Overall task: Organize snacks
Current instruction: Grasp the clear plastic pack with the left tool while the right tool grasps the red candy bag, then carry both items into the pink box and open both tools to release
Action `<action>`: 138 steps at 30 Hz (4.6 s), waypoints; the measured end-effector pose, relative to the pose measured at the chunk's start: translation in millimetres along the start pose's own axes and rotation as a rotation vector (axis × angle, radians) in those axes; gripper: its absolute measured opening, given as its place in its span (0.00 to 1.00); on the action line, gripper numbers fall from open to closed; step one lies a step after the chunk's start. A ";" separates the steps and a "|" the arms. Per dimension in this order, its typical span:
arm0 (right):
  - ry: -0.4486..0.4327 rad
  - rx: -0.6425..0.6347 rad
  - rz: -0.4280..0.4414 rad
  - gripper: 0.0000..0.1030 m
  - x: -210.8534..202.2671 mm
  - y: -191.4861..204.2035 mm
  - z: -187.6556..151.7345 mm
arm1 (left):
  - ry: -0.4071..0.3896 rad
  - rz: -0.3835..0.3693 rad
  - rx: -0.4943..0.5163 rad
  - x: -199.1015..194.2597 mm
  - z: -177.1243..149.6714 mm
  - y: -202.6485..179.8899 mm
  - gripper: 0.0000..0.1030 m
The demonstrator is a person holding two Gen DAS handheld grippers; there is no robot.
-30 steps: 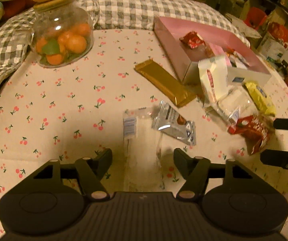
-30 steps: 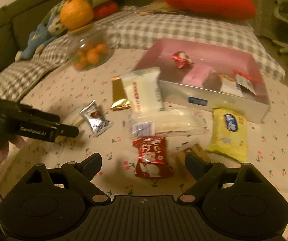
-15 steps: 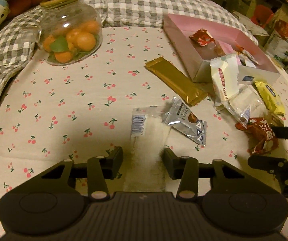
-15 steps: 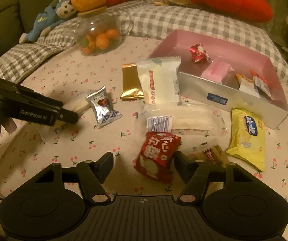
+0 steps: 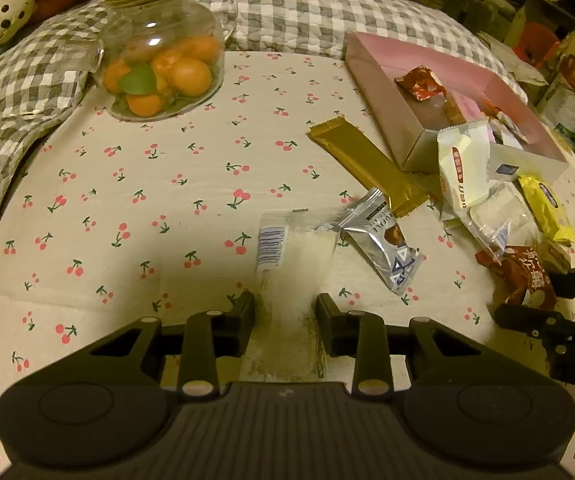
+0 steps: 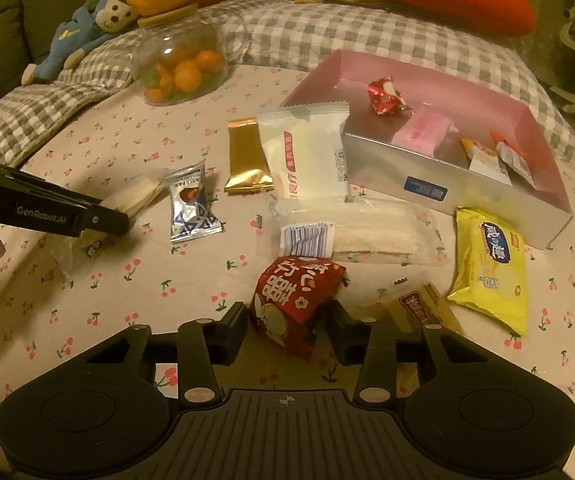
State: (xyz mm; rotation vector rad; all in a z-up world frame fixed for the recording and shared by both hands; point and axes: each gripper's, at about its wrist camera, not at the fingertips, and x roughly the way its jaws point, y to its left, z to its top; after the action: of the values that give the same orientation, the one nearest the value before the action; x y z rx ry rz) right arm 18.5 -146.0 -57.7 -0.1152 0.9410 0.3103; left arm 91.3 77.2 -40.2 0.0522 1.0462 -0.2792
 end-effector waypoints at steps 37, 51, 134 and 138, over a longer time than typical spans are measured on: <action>-0.011 -0.013 0.068 0.43 -14.4 6.0 2.0 | -0.013 -0.007 -0.061 -10.0 2.2 1.1 0.19; 0.001 -0.004 0.030 0.53 4.4 1.3 4.8 | 0.032 0.033 -0.020 2.3 -1.7 -4.6 0.30; -0.161 -0.012 0.046 0.33 -50.0 3.0 21.4 | -0.093 -0.009 -0.054 -34.3 10.7 -36.9 0.15; -0.171 -0.009 0.034 0.33 -54.1 -0.9 25.2 | -0.124 -0.054 -0.049 -44.0 17.3 -46.3 0.15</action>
State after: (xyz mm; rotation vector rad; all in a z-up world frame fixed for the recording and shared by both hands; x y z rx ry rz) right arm 8.7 -152.5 0.8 -0.0800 0.7723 0.3504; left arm 73.7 38.5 10.5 -0.0367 0.9314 -0.3017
